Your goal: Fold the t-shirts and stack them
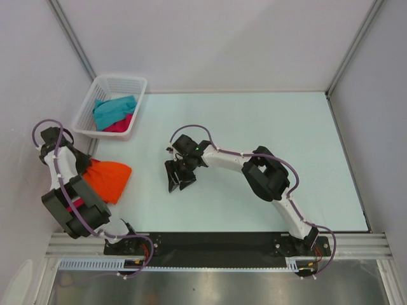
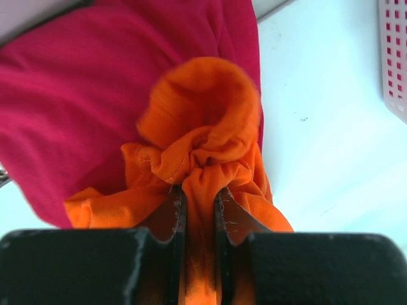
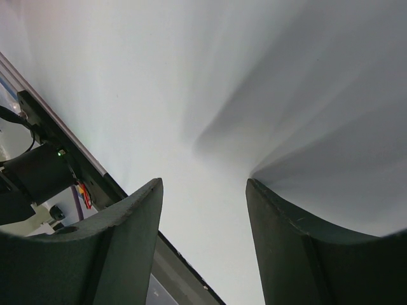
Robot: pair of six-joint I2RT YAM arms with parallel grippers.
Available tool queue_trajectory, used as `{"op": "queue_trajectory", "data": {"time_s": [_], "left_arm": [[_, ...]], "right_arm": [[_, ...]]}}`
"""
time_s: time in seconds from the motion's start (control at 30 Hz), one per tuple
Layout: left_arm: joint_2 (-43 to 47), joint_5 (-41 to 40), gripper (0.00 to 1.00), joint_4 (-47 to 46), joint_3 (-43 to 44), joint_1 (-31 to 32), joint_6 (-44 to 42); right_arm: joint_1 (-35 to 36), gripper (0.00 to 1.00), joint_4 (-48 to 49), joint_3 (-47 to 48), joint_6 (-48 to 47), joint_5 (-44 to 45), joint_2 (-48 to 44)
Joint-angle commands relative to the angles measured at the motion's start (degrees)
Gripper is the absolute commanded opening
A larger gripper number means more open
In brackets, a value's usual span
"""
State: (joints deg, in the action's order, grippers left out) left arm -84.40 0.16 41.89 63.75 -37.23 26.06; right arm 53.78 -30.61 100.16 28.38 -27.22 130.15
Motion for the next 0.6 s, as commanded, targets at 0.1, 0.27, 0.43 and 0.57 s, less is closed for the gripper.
{"op": "queue_trajectory", "data": {"time_s": [0.1, 0.27, 0.43, 0.57], "left_arm": [[4.5, -5.2, 0.00, 1.7, 6.2, -1.5, 0.4], [4.6, -6.2, 0.00, 3.2, 9.0, -2.1, 0.1], [4.0, -6.3, 0.00, 4.0, 10.6, -2.3, 0.2], [4.6, -6.4, 0.00, 3.2, 7.7, -3.7, -0.2]], "right_arm": [[0.0, 0.61, -3.8, 1.6, -1.9, 3.0, -1.4], [0.3, 0.61, -4.1, 2.2, -2.0, 3.1, -1.2], [0.5, 0.61, -4.4, 2.1, -2.0, 3.1, -1.5], [0.5, 0.61, -4.4, 1.7, -2.2, 3.2, -1.7]]}}
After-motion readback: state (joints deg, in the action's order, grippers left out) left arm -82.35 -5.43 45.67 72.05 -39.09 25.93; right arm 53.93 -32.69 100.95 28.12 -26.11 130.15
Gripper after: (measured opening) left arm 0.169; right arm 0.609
